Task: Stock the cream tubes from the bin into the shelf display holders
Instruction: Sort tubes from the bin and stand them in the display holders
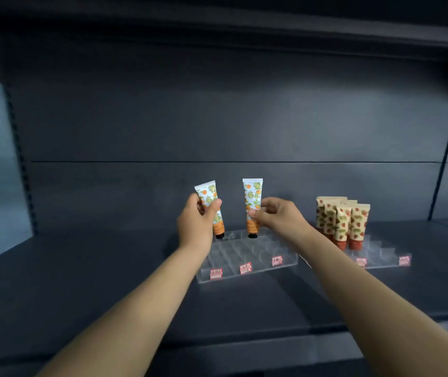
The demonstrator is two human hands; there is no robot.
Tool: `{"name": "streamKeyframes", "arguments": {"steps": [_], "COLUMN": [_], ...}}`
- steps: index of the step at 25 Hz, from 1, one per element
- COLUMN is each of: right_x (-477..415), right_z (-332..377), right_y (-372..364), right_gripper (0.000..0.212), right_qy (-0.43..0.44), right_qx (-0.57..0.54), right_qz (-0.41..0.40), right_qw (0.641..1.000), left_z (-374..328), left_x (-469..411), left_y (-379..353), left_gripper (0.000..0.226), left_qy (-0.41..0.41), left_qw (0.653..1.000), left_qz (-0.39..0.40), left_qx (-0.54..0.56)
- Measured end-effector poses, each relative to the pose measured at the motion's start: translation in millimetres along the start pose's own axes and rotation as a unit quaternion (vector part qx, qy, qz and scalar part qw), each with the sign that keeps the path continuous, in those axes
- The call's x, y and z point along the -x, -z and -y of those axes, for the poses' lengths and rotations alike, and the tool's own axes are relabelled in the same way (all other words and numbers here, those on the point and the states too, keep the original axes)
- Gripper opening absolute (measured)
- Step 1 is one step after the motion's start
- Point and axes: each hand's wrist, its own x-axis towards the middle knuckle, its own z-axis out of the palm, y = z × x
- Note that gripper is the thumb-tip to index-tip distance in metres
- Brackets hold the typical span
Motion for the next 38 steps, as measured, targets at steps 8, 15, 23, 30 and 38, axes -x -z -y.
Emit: {"name": "streamKeyframes", "arguments": {"steps": [8,15,23,30,38], "right_x": [-66,-82,-74,-70,-72], "right_z": [-42,-63,-65,-63,-69], "right_y": [-12,-14,-20,-17,-19], "right_gripper": [0.016,0.014,0.015,0.023,0.021], "right_qy": [-0.053,-0.068,-0.075,-0.088,-0.077], "right_qx": [0.032,0.038,0.066,0.061,0.145], "right_qz": [0.062,0.106,0.104,0.101,0.104], "right_qw": [0.996,0.991,0.990,0.989,0.981], "left_z": [47,71,78,79,81], "left_x": [-37,-50,-61,-64,-66], "left_y": [-42,-54,-46,-45,-43], "left_gripper": [0.022,0.017,0.023,0.030,0.031], "left_qy": [0.009,0.006,-0.002,-0.010,-0.015], "left_qw": [0.999,0.990,0.974,0.973,0.962], "left_qz": [0.041,0.128,0.225,0.228,0.240], "left_qx": [-0.026,-0.064,-0.029,-0.040,-0.131]}}
